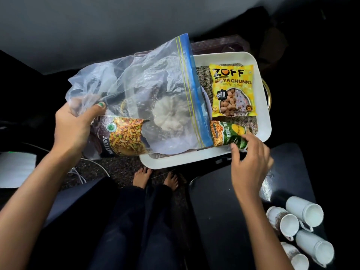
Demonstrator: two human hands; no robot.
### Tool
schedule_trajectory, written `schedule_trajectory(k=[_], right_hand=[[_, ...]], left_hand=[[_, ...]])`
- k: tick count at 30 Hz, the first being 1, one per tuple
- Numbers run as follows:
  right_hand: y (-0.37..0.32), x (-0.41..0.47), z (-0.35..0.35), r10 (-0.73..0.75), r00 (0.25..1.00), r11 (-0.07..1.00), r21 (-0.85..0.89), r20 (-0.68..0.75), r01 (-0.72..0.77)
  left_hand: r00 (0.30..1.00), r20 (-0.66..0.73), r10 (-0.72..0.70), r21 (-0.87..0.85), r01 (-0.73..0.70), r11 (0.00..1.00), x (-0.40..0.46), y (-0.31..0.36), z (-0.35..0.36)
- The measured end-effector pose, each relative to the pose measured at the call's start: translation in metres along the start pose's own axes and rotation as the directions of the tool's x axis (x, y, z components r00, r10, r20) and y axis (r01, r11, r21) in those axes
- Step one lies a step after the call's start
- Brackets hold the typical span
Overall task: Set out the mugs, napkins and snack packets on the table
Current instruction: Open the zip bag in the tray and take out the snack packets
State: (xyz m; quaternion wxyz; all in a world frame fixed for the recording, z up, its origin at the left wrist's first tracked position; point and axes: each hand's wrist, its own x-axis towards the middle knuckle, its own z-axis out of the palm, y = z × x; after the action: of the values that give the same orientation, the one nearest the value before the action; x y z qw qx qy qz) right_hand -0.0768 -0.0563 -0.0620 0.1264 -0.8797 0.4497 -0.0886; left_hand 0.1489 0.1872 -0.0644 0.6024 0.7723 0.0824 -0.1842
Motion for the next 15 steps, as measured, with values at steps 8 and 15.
schedule_trajectory(k=[8,15], right_hand=[[0.003,0.024,0.01,0.018,0.997,0.996,-0.082,-0.081,-0.025],[-0.001,0.008,0.018,-0.159,0.979,0.987,-0.007,0.124,0.162]], left_hand=[[0.998,0.053,-0.021,-0.032,0.023,0.999,-0.002,0.0,0.001],[0.995,0.076,-0.065,-0.071,0.071,0.995,0.0,-0.004,0.001]])
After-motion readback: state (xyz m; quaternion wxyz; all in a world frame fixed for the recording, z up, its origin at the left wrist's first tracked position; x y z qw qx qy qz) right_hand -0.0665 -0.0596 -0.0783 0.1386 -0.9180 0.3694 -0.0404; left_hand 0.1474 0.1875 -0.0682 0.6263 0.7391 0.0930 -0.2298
